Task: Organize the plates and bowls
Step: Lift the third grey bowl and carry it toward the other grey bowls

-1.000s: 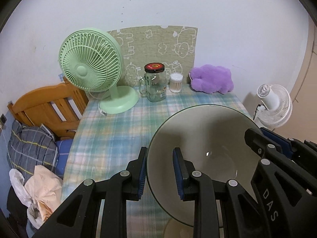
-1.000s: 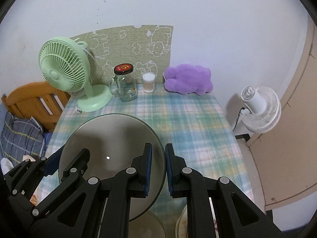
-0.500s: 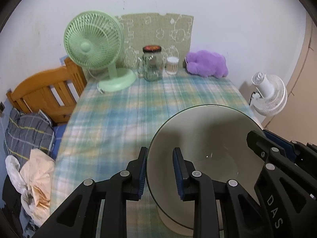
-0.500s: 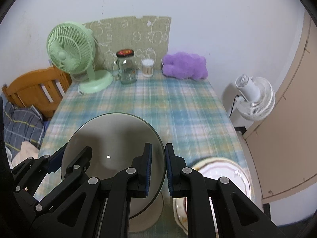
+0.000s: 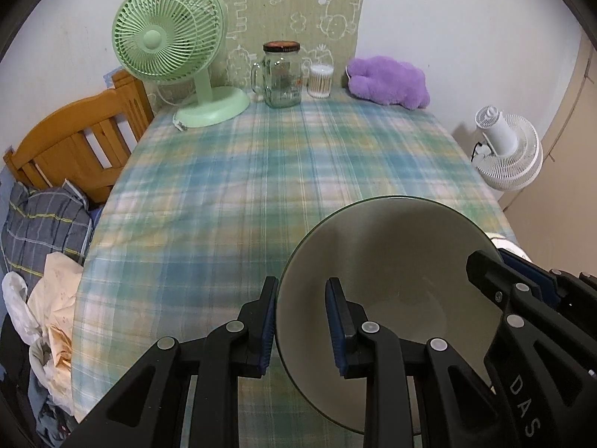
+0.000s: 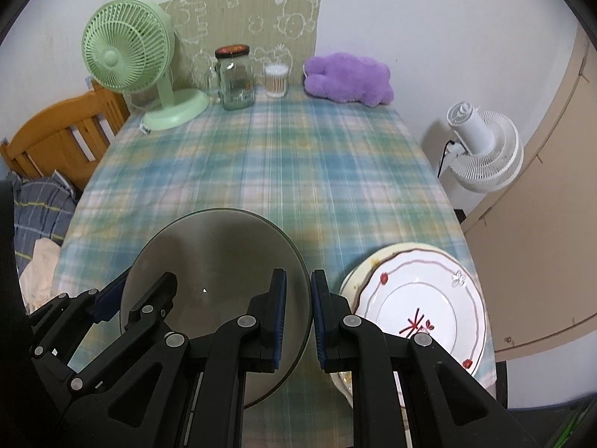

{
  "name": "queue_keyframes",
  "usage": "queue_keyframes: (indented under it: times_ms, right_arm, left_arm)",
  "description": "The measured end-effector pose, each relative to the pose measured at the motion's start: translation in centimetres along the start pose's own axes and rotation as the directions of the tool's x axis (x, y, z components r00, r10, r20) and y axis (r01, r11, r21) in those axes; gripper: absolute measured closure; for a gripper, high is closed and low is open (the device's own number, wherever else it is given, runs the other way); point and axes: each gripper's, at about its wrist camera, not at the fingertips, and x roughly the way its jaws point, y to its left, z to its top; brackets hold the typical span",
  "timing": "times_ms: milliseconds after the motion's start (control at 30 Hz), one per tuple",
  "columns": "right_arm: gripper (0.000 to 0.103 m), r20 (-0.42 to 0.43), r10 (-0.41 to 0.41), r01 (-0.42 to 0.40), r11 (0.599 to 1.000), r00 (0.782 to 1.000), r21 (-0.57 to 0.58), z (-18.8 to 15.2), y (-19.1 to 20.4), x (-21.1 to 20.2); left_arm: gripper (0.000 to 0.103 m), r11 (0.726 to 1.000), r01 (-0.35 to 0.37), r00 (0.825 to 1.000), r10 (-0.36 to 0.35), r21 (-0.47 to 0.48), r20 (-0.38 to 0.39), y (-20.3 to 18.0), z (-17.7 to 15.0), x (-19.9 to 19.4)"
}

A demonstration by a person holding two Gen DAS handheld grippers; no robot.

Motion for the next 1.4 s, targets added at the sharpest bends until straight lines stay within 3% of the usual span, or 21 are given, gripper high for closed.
queue_keyframes:
  times_ms: [467,900,1000,1200,1333,1400]
  right_arm:
    - [0.086,-0.072,0.025,-0.028,0.999,0.997,-0.035,-0.8,0.1,2.4]
    - [0.086,-0.083,0.059,-0.061,0.998,0.995,-0.022,-1.2,-0.7,3.3]
    - [0.086,-0.089,0.070,-0.072,0.997,0.994,-0.012,-1.5,-0.6,3.3]
    - [0.086,-0.091,0.060,-0.060,0.998,0.994,0.002,-1.7,-1.0,4.1]
    - [0.074,-0.103,0.080,-0.078,0.997,0.991,0.025,-2.0,-1.2,4.1]
    - [0.059,-0.107,0.086,-0.081,0.996,0.990,0.048,-2.3,-1.3,3.8]
  left_arm:
    - [0.080,0.999,-0.042,0.996,0.040,-0.021,-0.074,-0.1,-1.0,2.7]
    - [0.079,0.996,-0.087,0.994,0.087,-0.005,-0.064,-0.9,-1.4,2.4]
    - [0.079,0.997,-0.069,0.995,0.067,-0.019,-0.076,-0.5,-1.5,2.5]
    - [0.067,1.000,-0.005,0.995,0.003,-0.027,-0.096,0.0,-2.0,2.1]
    - [0.063,1.000,0.015,0.995,-0.016,-0.013,-0.099,0.3,-2.4,1.6]
    - [0.048,1.000,0.025,0.995,-0.026,-0.014,-0.099,0.7,-2.5,1.3]
